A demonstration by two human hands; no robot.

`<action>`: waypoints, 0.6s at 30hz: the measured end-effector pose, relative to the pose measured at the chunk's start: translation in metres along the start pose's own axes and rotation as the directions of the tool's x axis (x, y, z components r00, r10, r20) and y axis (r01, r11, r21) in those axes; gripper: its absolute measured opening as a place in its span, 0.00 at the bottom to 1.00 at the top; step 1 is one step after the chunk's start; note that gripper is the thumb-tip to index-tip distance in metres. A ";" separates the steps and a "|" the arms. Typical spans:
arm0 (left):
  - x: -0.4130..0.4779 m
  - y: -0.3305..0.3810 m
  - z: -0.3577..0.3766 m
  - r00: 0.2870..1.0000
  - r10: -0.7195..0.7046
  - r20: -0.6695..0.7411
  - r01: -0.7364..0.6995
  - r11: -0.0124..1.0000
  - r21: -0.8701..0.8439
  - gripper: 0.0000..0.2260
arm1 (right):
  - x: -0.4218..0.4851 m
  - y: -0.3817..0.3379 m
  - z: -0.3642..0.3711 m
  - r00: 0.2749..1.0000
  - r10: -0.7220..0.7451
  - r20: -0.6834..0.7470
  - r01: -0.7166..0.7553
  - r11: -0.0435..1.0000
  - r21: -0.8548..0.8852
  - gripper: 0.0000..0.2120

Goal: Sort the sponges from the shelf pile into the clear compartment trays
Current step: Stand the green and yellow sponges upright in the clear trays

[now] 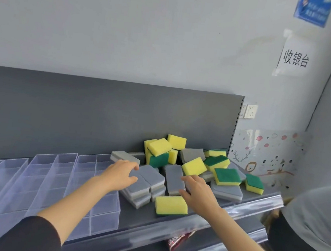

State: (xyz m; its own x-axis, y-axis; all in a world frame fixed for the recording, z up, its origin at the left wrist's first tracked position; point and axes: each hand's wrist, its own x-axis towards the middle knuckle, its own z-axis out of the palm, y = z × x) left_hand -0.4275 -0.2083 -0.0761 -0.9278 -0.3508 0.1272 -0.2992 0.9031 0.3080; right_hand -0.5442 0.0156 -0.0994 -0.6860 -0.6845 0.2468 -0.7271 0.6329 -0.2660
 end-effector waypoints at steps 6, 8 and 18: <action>0.040 0.020 0.008 0.998 0.057 -0.018 -0.057 0.998 0.011 0.17 | 0.011 0.035 -0.005 0.998 0.047 -0.033 -0.048 0.999 -0.025 0.22; 0.057 0.024 0.011 0.997 0.073 -0.041 -0.072 0.997 0.016 0.17 | 0.017 0.045 -0.003 0.998 0.061 -0.020 -0.062 0.998 -0.024 0.22; 0.143 0.024 0.019 0.984 0.153 -0.088 -0.140 0.981 0.136 0.26 | 0.087 0.070 0.011 0.996 0.081 -0.025 -0.083 0.992 -0.097 0.25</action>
State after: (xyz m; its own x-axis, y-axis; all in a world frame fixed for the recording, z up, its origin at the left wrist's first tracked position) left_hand -0.5713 -0.2321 -0.0689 -0.9394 -0.2292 0.2550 -0.1939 0.9685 0.1560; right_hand -0.6549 -0.0039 -0.1066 -0.7432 -0.6217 0.2474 -0.6666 0.7198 -0.1937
